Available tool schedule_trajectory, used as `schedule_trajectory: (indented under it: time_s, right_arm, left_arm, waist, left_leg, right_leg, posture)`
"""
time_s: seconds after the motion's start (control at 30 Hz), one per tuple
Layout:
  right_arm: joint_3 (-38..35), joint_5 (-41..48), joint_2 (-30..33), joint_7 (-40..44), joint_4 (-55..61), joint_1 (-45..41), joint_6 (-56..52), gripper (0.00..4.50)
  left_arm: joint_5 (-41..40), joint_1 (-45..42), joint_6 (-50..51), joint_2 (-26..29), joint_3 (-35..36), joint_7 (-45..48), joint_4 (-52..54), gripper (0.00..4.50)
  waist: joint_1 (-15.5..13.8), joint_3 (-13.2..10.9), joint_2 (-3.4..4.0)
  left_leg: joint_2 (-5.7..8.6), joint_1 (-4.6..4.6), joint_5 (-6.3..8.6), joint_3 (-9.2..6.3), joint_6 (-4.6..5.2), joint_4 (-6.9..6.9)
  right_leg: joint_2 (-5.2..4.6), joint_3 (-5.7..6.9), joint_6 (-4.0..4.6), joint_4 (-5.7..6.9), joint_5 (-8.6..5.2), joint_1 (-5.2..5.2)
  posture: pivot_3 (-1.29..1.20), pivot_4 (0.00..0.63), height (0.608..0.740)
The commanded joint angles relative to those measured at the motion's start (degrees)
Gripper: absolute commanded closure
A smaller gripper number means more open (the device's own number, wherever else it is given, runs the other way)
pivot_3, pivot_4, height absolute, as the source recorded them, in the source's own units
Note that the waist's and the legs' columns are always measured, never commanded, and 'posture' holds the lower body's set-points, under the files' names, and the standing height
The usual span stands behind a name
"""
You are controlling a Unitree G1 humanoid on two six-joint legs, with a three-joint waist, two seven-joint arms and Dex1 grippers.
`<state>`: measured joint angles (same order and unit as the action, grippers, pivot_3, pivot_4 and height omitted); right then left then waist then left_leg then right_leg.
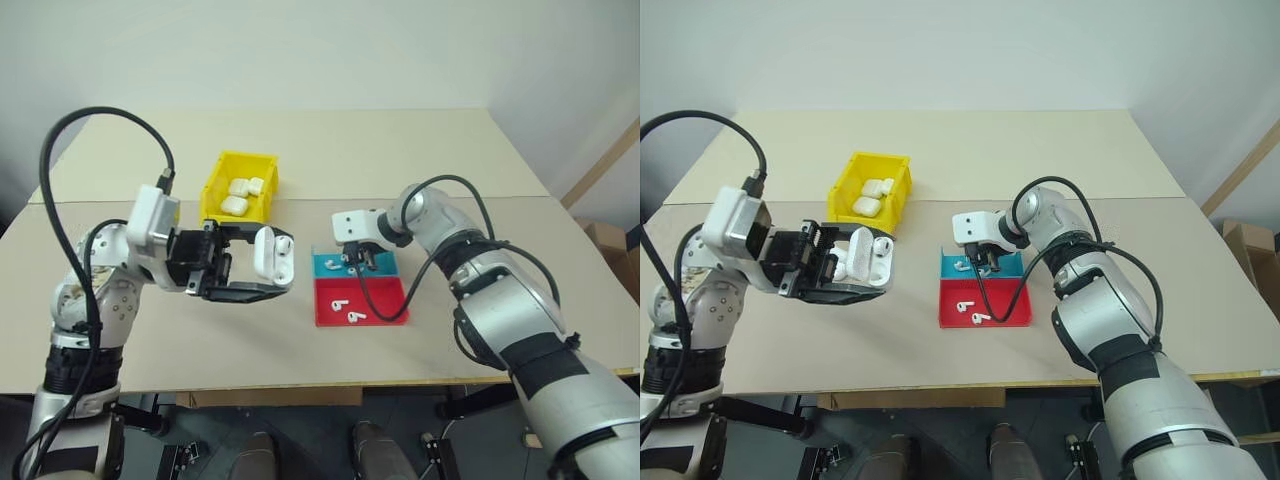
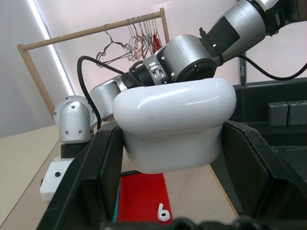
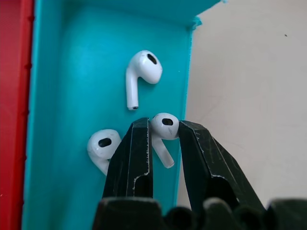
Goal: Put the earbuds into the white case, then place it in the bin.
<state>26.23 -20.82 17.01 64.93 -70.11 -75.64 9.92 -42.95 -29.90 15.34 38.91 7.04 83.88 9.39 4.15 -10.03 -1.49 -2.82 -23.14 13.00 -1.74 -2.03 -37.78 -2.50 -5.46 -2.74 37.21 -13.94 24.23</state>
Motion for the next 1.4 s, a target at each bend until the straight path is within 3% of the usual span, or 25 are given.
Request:
schedule_trajectory:
  time_s: [0.03,0.17,0.23,0.43,0.6,0.83,1.4]
  right_arm:
    - [-7.9,6.9,1.5,0.0,2.8,-1.2,-4.9,3.86]
    - [-16.3,15.4,5.2,3.6,13.7,1.9,-13.4,3.86]
    - [-21.7,21.8,7.3,4.1,26.7,7.4,-21.4,3.86]
    - [-37.1,42.9,7.1,-6.2,74.3,29.2,-42.7,3.86]
    - [-42.6,62.1,4.8,-13.6,94.7,37.7,-54.6,3.86]
    - [-38.4,78.7,0.6,-24.6,105.4,41.1,-60.1,3.86]
    - [-29.2,84.8,1.4,-31.8,104.8,39.4,-59.2,3.86]
  left_arm:
    - [-1.8,-0.8,0.8,0.8,1.3,-0.3,1.9,1.66]
    - [-3.0,-2.9,2.8,1.0,1.2,-0.7,2.2,1.66]
    - [-3.2,-3.7,3.3,0.8,1.0,-0.7,2.0,1.66]
    - [-2.9,-4.7,3.6,-0.8,-0.3,-0.6,1.2,1.66]
    - [-3.4,-6.0,4.6,-1.5,-0.7,-0.3,0.4,1.66]
    - [-3.2,-6.7,4.8,-1.9,-1.0,0.7,-0.5,1.66]
    - [-2.0,-8.5,4.7,-1.9,-1.7,3.5,-4.7,1.66]
  waist:
    - [0.0,0.0,0.0]
    - [-0.3,0.0,0.01]
    - [-0.6,0.0,0.01]
    - [-1.4,0.0,0.07]
    - [-1.0,-0.1,0.17]
    - [-0.7,-0.1,0.16]
    - [-0.7,-0.1,0.16]
  left_leg:
    - [0.0,-0.01,0.0,0.0,0.0,0.0]
    - [0.0,-0.06,0.0,-0.03,0.0,0.0]
    - [0.0,-0.08,0.0,-0.08,0.0,-0.01]
    - [0.01,-0.15,0.01,-0.12,0.0,-0.01]
    - [0.01,0.02,0.0,-0.08,0.01,-0.02]
    - [0.0,-0.02,0.0,-0.08,0.01,-0.02]
    - [0.0,-0.07,0.0,-0.09,0.01,-0.02]
  right_leg:
    - [0.0,0.0,0.0,0.0,0.0,0.0]
    - [-0.01,0.03,0.0,-0.02,0.0,-0.01]
    - [-0.01,0.08,-0.01,-0.05,0.0,-0.04]
    - [0.0,0.09,-0.02,-0.02,-0.01,0.01]
    - [0.02,0.03,-0.02,0.03,0.0,-0.09]
    - [0.03,0.02,-0.04,-0.01,-0.02,-0.07]
    - [0.02,0.05,-0.05,-0.07,-0.02,-0.06]
  posture:
    - [0.0,0.15,0.74]
    - [0.0,0.15,0.74]
    - [0.0,0.15,0.74]
    - [0.0,0.15,0.74]
    - [0.0,0.15,0.74]
    - [0.0,0.15,0.74]
    - [0.0,0.15,0.74]
